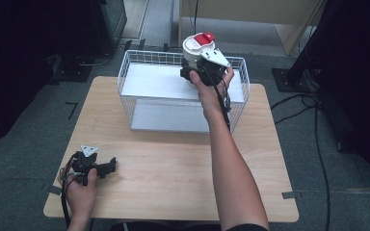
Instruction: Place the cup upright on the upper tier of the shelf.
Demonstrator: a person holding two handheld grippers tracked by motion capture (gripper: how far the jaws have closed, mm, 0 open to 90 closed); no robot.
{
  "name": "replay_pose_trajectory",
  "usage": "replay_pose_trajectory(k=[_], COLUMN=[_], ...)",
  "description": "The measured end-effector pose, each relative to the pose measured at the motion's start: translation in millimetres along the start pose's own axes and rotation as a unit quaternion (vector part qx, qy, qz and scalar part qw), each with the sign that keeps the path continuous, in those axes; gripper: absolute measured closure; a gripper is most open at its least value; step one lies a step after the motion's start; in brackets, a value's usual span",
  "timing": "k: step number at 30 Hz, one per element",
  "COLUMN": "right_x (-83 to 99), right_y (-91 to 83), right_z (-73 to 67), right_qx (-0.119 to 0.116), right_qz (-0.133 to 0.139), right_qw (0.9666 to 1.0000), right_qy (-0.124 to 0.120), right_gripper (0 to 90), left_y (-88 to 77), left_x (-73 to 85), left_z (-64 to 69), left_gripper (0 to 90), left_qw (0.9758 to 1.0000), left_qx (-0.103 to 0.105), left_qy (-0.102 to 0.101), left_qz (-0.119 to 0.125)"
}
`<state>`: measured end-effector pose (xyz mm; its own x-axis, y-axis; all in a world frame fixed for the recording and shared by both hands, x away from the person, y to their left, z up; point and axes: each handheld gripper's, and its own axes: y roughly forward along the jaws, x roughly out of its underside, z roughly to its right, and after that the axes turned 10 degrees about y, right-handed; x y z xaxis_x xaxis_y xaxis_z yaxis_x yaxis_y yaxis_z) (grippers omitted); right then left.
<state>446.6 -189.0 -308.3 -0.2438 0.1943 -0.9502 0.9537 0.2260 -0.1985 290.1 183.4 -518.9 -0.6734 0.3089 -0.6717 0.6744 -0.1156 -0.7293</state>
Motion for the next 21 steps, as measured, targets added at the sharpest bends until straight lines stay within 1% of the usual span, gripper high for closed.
replay_pose_trajectory(k=[1,7,10,14,18,21], right_x=[1.0,2.7,1.5,-2.1,-3.0,-3.4], right_y=[-1.8,-6.5,-6.8,-8.3,-9.5,-10.1], right_z=[1.5,2.6,4.0,7.0,7.5,8.7], right_qx=[-0.002,-0.006,-0.011,-0.018,-0.020,-0.022], right_qz=[0.000,0.003,-0.001,-0.014,-0.018,-0.022], right_qw=[1.0000,1.0000,0.9999,0.9995,0.9994,0.9992], right_qy=[0.004,0.006,0.009,0.022,0.020,0.024], right_gripper=[9.8,10.0,9.9,9.6,9.6,7.6], left_y=[0.0,0.0,0.0,0.0,0.0,-0.1], left_x=[0.0,0.0,0.0,0.0,0.0,0.0], left_z=[0.0,0.0,0.0,0.0,0.0,-0.1], left_gripper=[0.0,0.0,0.0,0.0,0.0,0.0], left_qw=[1.0000,1.0000,1.0000,1.0000,1.0000,1.0000], left_qx=[0.000,0.000,0.000,0.000,0.000,0.000], left_qy=[0.000,0.000,0.000,0.000,0.000,0.001], left_qz=[0.000,0.000,0.000,0.000,0.000,-0.001])
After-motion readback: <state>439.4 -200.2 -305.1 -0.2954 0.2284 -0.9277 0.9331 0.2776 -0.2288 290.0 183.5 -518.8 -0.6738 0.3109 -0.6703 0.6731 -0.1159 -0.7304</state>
